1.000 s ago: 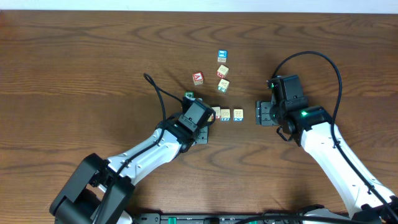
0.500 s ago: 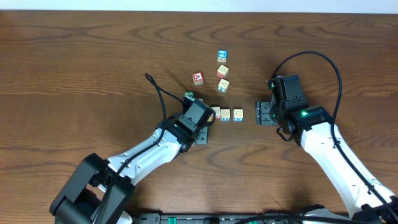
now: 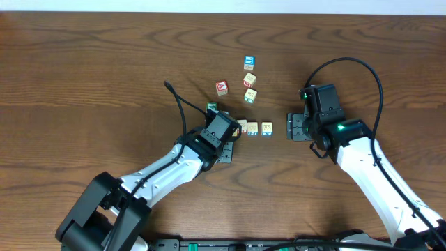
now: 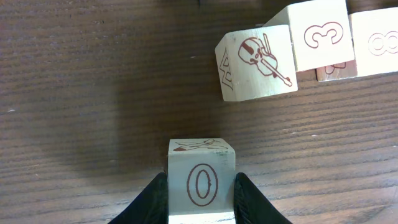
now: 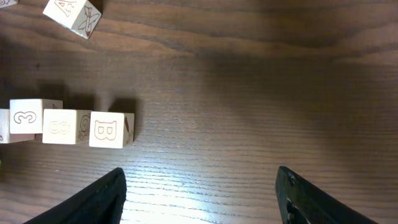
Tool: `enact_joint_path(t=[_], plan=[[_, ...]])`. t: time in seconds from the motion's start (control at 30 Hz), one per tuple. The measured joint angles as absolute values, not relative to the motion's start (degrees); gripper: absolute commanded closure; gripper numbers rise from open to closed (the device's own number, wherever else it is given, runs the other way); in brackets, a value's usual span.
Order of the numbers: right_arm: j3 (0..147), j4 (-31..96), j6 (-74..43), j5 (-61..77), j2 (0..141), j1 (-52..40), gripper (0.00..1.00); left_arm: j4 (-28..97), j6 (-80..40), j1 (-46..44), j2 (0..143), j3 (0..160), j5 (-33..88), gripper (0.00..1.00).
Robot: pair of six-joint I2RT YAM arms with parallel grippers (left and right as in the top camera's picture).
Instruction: Lift 5 blocks
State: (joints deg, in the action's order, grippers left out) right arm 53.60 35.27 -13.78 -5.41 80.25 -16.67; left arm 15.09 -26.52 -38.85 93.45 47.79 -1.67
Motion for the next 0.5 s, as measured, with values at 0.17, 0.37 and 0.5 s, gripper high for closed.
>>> enact_joint_path(t=[0.17, 0.37, 0.5], plan=[[53.6, 35.2, -13.8, -5.4, 80.2, -16.7, 0.26, 15.1, -26.5, -38.9, 93.4, 47.8, -1.7, 0.71], [53.6, 35.1, -13.8, -5.4, 80.2, -16.7, 0.26, 14.7, -26.5, -38.9, 93.4, 47.8, -1.7, 0.7], [53.6, 35.1, -13.8, -5.4, 80.2, -16.7, 0.26, 13.2, -26.5, -38.7, 93.4, 47.8, -1.7, 0.7]])
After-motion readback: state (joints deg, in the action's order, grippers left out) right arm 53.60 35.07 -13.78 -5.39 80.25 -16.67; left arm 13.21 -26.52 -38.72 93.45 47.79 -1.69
